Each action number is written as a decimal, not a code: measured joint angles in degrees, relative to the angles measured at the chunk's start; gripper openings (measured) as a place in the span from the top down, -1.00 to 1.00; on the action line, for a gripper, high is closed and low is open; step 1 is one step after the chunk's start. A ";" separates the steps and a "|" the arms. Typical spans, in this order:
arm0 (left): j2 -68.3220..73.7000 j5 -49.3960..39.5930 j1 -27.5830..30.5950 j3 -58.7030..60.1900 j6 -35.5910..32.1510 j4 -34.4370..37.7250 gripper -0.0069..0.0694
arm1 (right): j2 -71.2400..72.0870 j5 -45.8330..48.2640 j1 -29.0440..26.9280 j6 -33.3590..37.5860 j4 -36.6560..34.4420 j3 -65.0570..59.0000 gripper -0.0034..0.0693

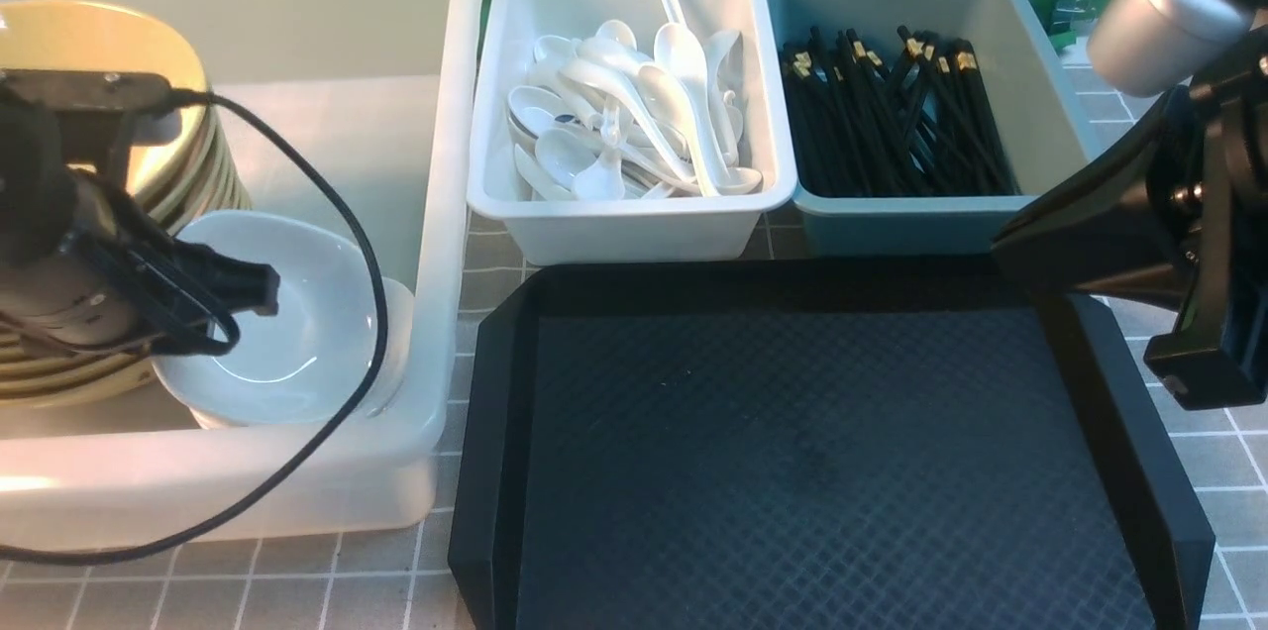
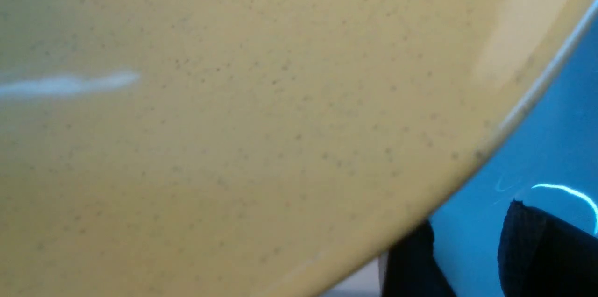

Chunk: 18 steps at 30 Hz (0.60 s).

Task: On grey table put chopsticks spoon bowls plates into blue grey white boxes.
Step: 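Place the white bowl into the white bin with the other dishes with the left gripper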

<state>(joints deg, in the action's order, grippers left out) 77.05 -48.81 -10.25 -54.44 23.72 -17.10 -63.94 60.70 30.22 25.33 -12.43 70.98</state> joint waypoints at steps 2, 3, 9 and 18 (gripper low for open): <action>1.02 0.00 0.00 0.00 0.30 -0.22 0.30 | 0.00 0.00 0.00 0.00 0.00 0.00 0.69; 1.49 0.00 0.00 0.00 0.66 -0.59 0.32 | 0.00 0.00 0.00 0.00 0.00 0.00 0.69; 2.81 0.21 0.00 0.00 2.92 -2.11 0.32 | 0.00 0.00 0.00 0.00 0.00 0.00 0.69; 5.57 2.96 0.00 0.00 3.80 -1.87 0.52 | 0.00 0.00 0.00 0.00 0.00 0.00 0.68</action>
<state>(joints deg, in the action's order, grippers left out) 82.62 -45.85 -10.25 -54.44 27.52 -18.97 -63.94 60.70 30.22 25.33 -12.43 70.98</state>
